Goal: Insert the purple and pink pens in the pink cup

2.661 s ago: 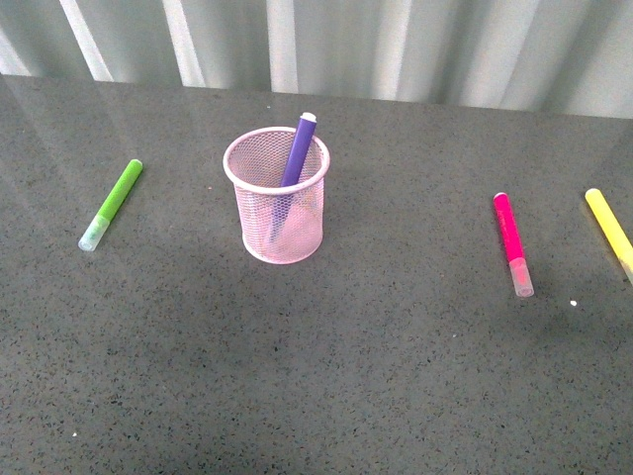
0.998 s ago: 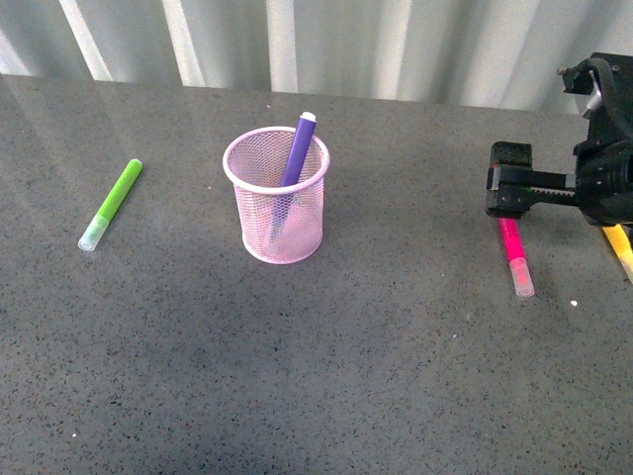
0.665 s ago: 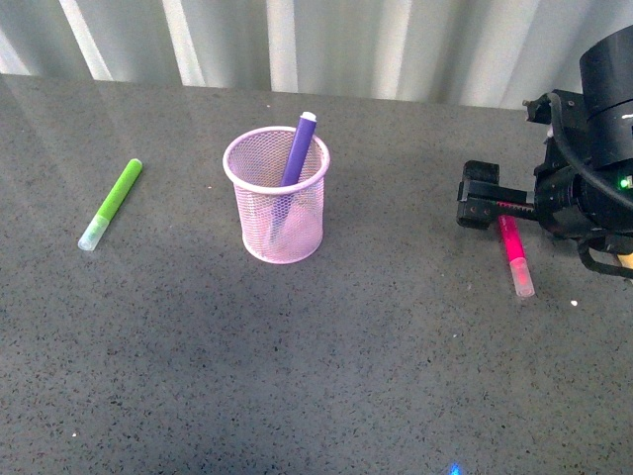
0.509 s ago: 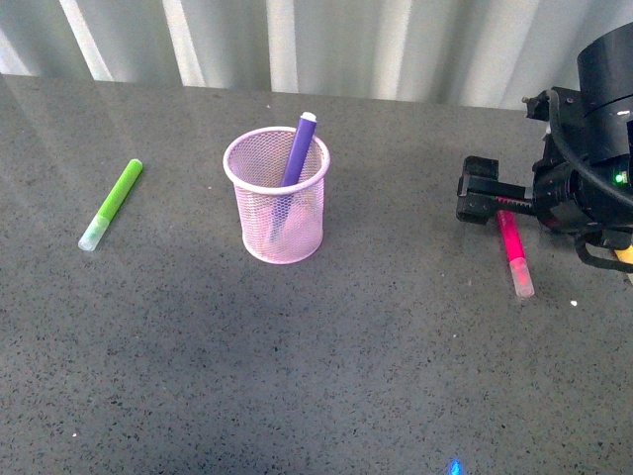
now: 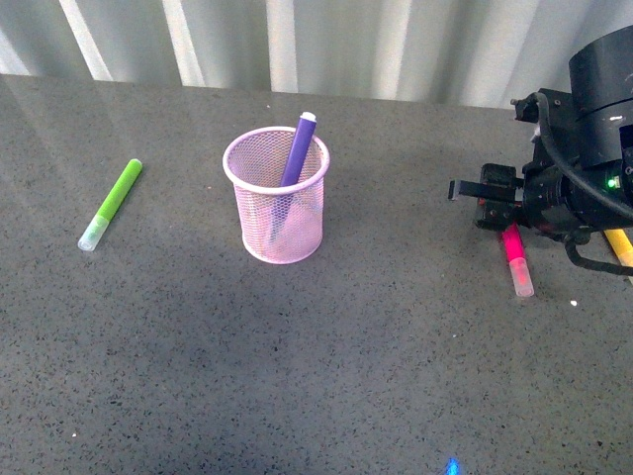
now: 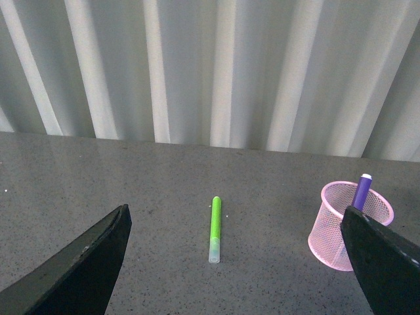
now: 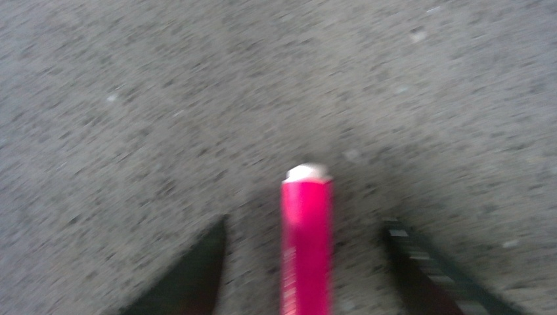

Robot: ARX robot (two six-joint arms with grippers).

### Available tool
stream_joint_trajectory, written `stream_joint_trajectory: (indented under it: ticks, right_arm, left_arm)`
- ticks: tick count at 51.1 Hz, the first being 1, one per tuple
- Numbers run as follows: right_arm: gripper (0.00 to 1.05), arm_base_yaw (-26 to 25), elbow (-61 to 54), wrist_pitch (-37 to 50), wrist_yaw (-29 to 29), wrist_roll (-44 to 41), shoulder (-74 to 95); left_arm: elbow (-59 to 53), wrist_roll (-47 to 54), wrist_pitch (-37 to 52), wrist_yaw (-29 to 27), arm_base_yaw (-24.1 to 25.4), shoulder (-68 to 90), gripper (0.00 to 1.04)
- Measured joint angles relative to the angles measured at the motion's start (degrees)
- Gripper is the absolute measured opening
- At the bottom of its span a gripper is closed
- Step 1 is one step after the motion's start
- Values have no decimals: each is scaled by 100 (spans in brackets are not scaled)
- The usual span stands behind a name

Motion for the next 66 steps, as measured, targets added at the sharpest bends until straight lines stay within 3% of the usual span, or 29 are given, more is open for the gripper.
stream_joint_trajectory:
  ticks: [6,9,26,37,48,66]
  right_arm:
    - [17,7,-103,247,57,-48,-9]
    - [13,2,-170,400,107,-79,-48]
    - [12,138,-726,2354,85,-531,-909]
    - [12,898,-761,3578,-457,-1003,-1412]
    - [12,1805,-420,3877,-568,-1263,-1209]
    - [12,2264,175,3980,-538,-1196,-487]
  left_arm:
    - [0,0,0,0,0,0,98]
    - [0,0,0,0,0,0,98]
    - [0,0,0,0,0,0,98]
    - [0,0,0,0,0,0,98]
    - [0,0,0,0,0,0,98]
    - [0,0,0,0,0,0,98]
